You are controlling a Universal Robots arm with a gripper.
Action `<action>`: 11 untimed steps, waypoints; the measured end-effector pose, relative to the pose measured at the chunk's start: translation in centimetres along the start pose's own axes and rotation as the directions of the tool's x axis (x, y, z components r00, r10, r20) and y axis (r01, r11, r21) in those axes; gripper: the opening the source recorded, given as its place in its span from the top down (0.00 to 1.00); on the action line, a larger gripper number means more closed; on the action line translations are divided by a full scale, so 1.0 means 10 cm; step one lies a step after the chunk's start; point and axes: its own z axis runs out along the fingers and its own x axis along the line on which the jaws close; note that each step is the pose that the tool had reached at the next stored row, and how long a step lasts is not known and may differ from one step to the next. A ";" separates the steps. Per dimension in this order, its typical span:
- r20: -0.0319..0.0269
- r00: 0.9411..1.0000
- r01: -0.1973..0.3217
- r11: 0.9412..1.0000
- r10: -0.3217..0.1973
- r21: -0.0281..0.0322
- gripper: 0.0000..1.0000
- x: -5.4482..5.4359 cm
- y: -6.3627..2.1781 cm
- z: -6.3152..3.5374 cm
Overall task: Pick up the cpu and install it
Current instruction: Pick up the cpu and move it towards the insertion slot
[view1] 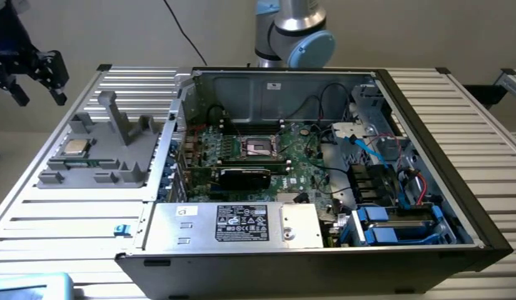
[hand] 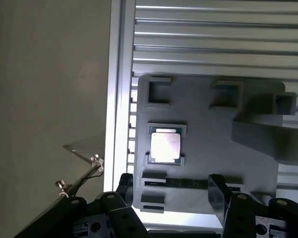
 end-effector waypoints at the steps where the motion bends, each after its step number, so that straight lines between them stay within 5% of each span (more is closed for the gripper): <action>1: 0.000 1.000 0.000 1.000 0.000 0.000 0.29 0.00 0.000 0.017; 11: 0.000 1.000 0.000 1.000 0.000 0.000 0.29 -0.04 -0.025 0.196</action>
